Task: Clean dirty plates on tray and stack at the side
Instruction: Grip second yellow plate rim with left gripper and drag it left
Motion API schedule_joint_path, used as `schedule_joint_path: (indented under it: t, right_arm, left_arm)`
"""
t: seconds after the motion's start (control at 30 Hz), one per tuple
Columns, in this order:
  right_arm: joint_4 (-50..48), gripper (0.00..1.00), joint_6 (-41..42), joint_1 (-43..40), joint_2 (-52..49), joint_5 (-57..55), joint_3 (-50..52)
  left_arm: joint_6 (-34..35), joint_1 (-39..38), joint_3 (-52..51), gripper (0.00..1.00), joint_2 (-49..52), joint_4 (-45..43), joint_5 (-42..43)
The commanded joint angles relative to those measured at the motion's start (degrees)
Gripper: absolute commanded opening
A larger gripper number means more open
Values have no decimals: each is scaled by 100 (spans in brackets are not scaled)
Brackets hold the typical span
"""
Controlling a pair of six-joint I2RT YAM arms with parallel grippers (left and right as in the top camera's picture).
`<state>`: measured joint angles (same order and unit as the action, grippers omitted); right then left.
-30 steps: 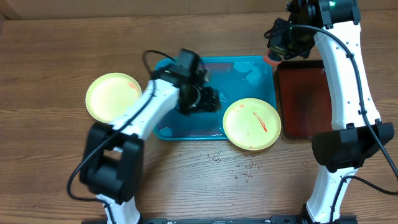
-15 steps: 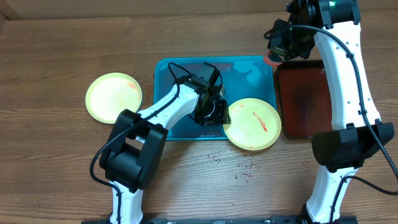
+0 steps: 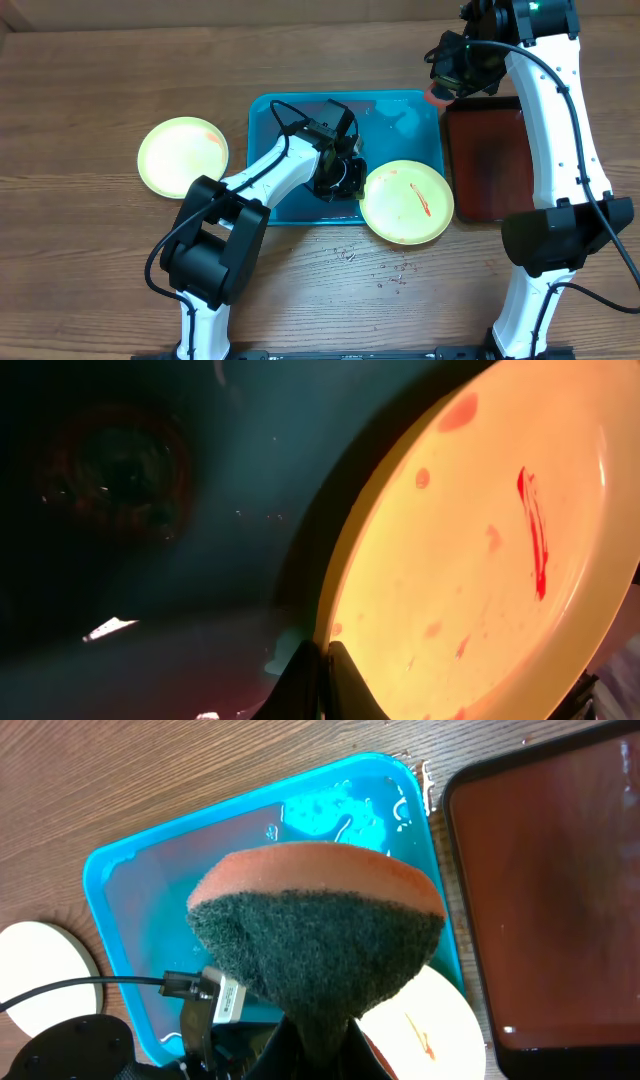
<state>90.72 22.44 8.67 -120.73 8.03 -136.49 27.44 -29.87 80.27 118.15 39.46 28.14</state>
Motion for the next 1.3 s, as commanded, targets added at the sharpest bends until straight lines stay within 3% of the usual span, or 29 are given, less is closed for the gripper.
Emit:
schedule_joint_path:
  t: [0.0,0.27,0.53,0.87,1.07,1.27]
  right_arm:
    - [-13,4,-44,9,59,-46,-35]
    - [-13,4,-42,9,59,-46,-35]
    - [7,4,-42,11,59,-44,-35]
    - [-35,4,-39,42,50,-42,-35]
    - [-35,4,-39,50,37,-42,55]
    - [-138,4,-39,66,28,-39,361]
  left_arm:
    - [4,33,57,4,66,-81,133]
    - [-363,197,538,4,44,190,-380]
    - [-1049,520,942,4,44,741,-1657]
    - [-1744,905,940,4,46,857,-1956]
    - [-1784,898,938,33,46,1152,-1561]
    - [-1781,881,767,33,63,1353,-1333]
